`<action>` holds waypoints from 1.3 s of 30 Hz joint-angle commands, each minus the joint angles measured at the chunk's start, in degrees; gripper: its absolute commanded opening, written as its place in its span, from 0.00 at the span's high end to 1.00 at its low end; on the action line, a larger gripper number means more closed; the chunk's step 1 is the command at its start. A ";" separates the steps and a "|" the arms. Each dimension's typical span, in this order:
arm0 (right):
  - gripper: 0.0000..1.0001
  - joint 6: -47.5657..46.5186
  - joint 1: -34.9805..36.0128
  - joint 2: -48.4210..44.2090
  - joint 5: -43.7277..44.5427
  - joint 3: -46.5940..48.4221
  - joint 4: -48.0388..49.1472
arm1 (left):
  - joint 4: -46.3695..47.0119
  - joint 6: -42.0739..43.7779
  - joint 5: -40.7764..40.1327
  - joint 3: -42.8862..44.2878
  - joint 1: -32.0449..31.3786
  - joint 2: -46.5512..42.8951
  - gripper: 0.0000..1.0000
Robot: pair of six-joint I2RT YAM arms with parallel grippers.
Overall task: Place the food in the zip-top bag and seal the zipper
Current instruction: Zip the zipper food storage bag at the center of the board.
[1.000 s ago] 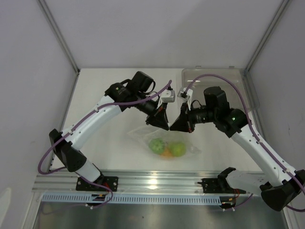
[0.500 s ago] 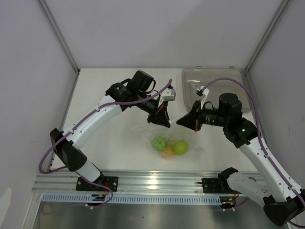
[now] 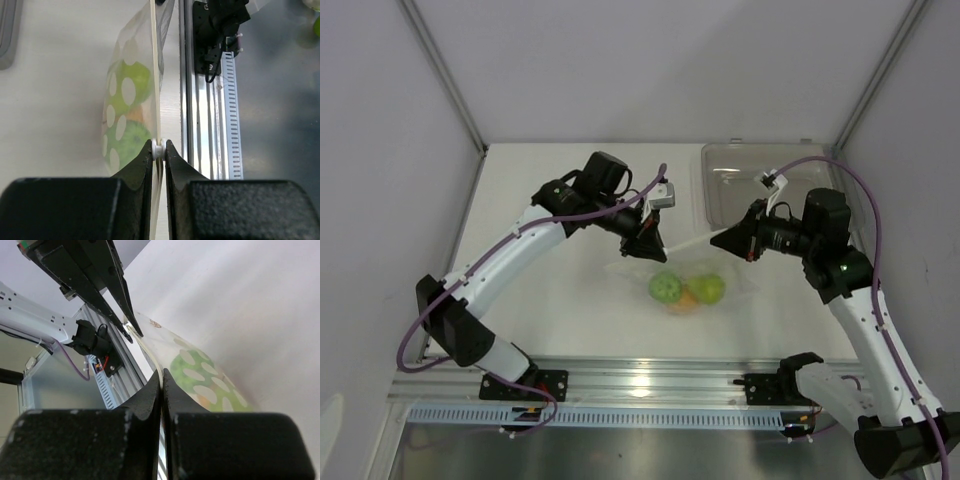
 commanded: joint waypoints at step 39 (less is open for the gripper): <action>1.00 10.59 -22.68 3.43 -9.99 -1.13 13.07 | 12.89 -12.49 -8.07 -21.07 9.94 -18.62 0.99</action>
